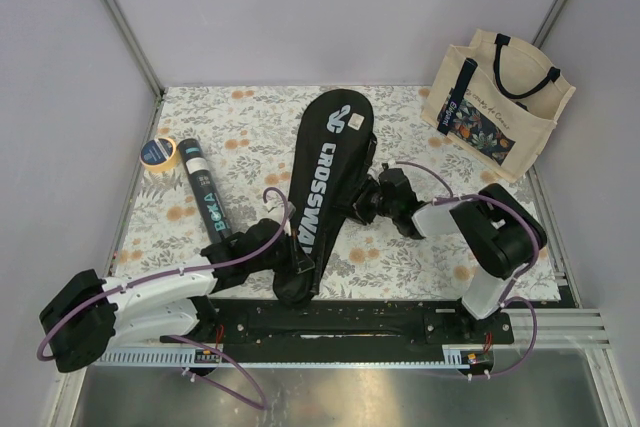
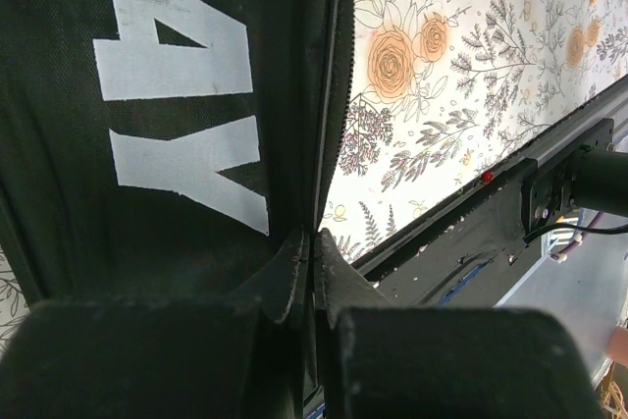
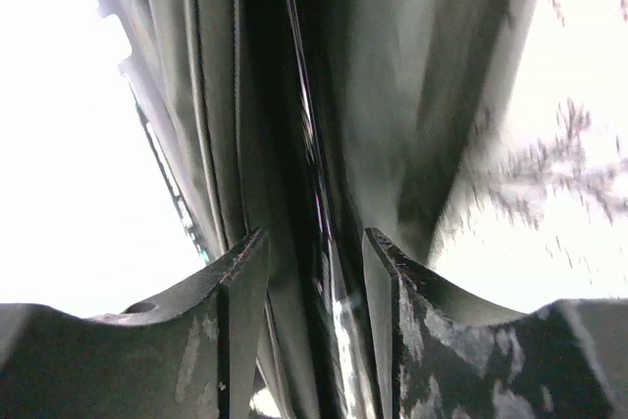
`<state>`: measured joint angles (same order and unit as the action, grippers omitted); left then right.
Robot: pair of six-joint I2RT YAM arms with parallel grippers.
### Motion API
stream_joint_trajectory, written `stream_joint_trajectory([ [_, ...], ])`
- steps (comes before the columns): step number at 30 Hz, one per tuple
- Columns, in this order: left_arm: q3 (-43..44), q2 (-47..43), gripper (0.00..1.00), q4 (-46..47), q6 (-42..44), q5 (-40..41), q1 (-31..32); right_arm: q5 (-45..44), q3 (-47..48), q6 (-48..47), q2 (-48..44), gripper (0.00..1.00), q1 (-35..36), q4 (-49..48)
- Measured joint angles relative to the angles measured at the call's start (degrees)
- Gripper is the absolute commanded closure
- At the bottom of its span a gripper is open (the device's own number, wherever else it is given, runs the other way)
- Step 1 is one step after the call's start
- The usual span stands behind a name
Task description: Pack up the badminton gear
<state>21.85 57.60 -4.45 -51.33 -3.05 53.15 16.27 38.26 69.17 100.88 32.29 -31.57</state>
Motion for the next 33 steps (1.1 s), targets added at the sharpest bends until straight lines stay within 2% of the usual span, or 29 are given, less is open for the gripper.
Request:
stream_joint_trajectory([
  [5, 0.3, 0.8, 1.0, 0.7, 0.3, 0.0, 0.1, 5.9, -6.6, -2.1, -4.6, 0.52, 0.5, -1.0],
  [10, 0.3, 1.9, 1.0, 2.0, 0.3, -0.1, 0.1, 6.8, -11.1, -2.0, -6.9, 0.51, 3.7, -1.6],
  [20, 0.3, 1.9, 1.0, 2.9, 0.3, 0.0, 0.1, -0.9, -14.7, 0.7, -11.1, 0.5, 11.2, 1.6],
  [25, 0.3, 1.9, 1.0, 3.0, 0.3, 0.0, 0.1, -3.8, -14.7, 3.9, -9.7, 0.52, 13.7, -1.0],
  [28, 0.3, 1.9, 1.0, 3.6, 0.3, 0.0, 0.1, -3.8, -14.6, 6.4, -6.4, 0.64, 14.1, -5.9],
  [33, 0.3, 1.9, 1.0, 4.3, 0.3, 0.7, 0.1, -3.6, -15.0, 9.9, -1.8, 1.0, 14.3, -14.9],
])
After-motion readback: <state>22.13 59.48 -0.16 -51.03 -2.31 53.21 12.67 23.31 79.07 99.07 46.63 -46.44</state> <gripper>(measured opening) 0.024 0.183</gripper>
